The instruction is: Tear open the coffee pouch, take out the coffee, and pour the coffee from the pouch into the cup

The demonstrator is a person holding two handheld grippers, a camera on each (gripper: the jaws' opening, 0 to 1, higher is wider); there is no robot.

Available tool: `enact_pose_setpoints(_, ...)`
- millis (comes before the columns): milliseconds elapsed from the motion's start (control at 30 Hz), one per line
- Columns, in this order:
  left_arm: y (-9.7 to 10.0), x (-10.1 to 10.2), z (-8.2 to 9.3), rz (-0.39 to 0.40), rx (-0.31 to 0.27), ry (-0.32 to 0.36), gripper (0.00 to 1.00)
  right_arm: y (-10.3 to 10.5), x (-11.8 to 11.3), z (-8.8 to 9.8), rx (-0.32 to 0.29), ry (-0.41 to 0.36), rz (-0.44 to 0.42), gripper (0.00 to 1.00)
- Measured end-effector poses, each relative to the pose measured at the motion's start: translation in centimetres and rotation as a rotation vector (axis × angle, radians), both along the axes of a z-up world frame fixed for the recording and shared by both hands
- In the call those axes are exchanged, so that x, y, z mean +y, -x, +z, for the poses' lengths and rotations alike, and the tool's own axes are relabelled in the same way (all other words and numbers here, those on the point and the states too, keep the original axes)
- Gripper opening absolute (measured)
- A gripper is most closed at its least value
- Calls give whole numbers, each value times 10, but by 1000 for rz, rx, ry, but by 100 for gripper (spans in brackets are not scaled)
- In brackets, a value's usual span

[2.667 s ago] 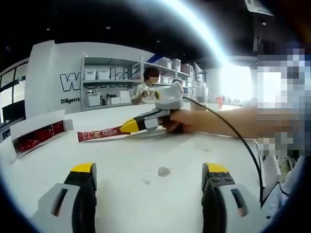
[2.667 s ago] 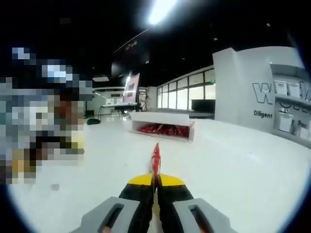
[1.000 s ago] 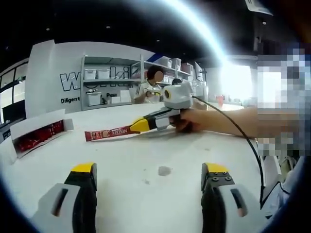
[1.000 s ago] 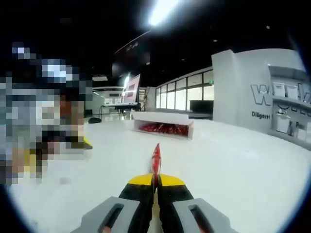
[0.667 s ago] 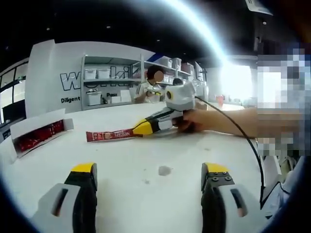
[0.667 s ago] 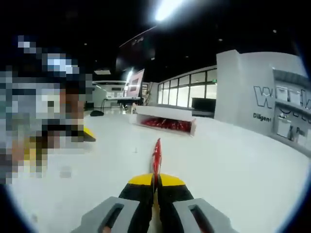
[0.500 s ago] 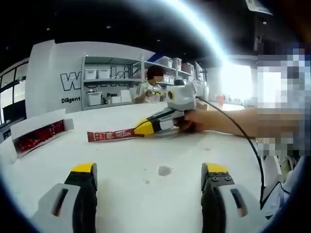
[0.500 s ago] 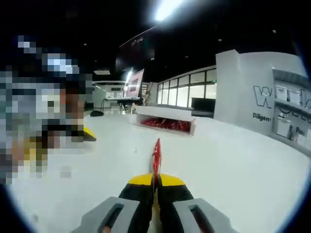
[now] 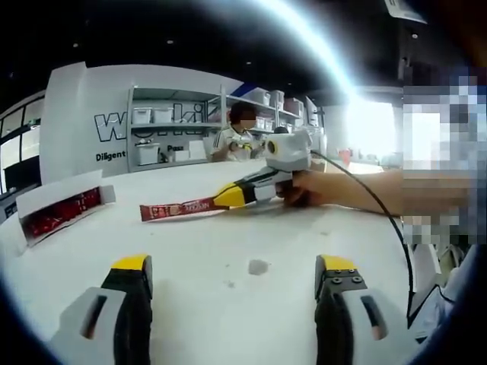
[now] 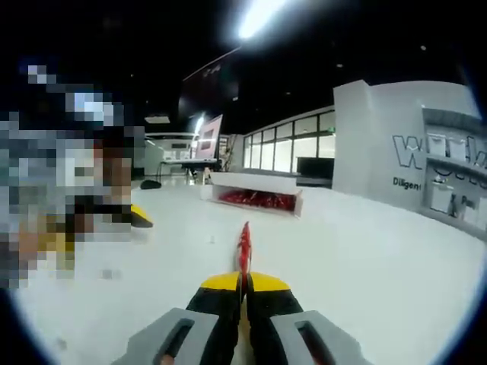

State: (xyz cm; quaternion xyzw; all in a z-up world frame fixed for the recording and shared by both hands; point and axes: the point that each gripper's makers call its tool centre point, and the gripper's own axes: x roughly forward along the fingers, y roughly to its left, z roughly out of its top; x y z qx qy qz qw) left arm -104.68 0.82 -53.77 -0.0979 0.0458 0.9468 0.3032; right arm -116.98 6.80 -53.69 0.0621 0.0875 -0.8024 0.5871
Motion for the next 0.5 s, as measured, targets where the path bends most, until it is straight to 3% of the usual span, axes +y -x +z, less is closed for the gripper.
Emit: enact_pose_setpoints(500,-1,2,-2,-10,-8,9,86,2,4,1,7,3,-8,4)
